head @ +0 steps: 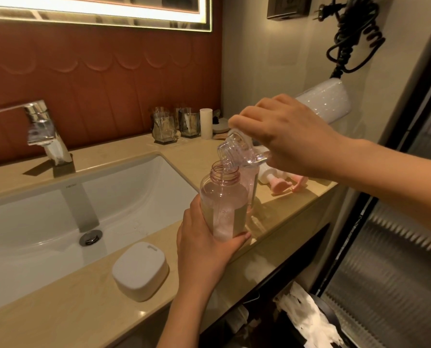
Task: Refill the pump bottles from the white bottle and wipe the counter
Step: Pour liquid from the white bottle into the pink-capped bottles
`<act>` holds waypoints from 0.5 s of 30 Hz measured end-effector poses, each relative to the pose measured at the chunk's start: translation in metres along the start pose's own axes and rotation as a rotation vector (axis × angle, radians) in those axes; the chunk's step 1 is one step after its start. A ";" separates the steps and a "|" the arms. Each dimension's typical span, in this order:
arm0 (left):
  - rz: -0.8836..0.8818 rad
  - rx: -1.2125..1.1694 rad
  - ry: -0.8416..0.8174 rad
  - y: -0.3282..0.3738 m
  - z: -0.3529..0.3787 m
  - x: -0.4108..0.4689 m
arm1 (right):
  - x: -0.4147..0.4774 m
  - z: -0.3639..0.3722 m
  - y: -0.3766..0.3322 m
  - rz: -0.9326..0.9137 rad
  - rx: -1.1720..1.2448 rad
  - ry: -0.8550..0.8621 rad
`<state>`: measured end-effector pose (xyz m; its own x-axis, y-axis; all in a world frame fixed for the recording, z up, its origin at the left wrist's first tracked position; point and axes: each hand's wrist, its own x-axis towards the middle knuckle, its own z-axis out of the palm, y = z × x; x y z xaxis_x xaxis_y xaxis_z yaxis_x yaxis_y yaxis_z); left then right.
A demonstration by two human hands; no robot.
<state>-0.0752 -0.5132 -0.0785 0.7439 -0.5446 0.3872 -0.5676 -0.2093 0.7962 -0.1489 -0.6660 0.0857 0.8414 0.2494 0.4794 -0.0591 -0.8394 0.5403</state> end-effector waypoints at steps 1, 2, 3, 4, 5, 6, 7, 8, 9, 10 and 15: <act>0.001 0.001 0.000 0.000 0.000 0.000 | 0.000 0.000 0.000 -0.002 0.000 0.001; 0.002 0.002 0.002 0.000 0.000 0.000 | 0.000 0.000 0.000 -0.004 0.001 0.001; 0.001 0.003 0.003 0.000 0.000 0.000 | 0.001 0.000 0.000 -0.006 0.002 0.001; -0.001 0.002 0.003 0.000 0.000 0.000 | 0.001 0.000 0.000 -0.008 0.003 0.002; -0.003 0.001 0.002 0.000 0.000 0.001 | 0.001 -0.001 0.000 -0.011 0.004 0.003; -0.002 0.002 0.000 0.000 0.000 0.001 | 0.001 -0.001 0.001 -0.013 0.002 0.001; -0.002 0.002 -0.002 0.000 0.000 0.000 | 0.002 -0.001 0.001 -0.017 0.001 -0.003; -0.004 0.001 -0.002 0.000 0.000 0.000 | 0.002 -0.002 0.001 -0.021 0.000 -0.008; -0.006 -0.002 0.000 -0.001 0.000 0.000 | 0.002 -0.003 0.001 -0.023 -0.001 -0.016; -0.008 -0.005 0.001 -0.001 0.000 -0.001 | 0.003 -0.003 0.000 -0.024 -0.005 -0.025; -0.018 -0.011 -0.006 -0.001 0.000 -0.001 | 0.005 -0.006 -0.001 -0.033 -0.025 -0.063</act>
<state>-0.0750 -0.5123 -0.0796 0.7522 -0.5453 0.3698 -0.5501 -0.2108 0.8081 -0.1481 -0.6612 0.0923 0.8750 0.2452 0.4174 -0.0438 -0.8186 0.5727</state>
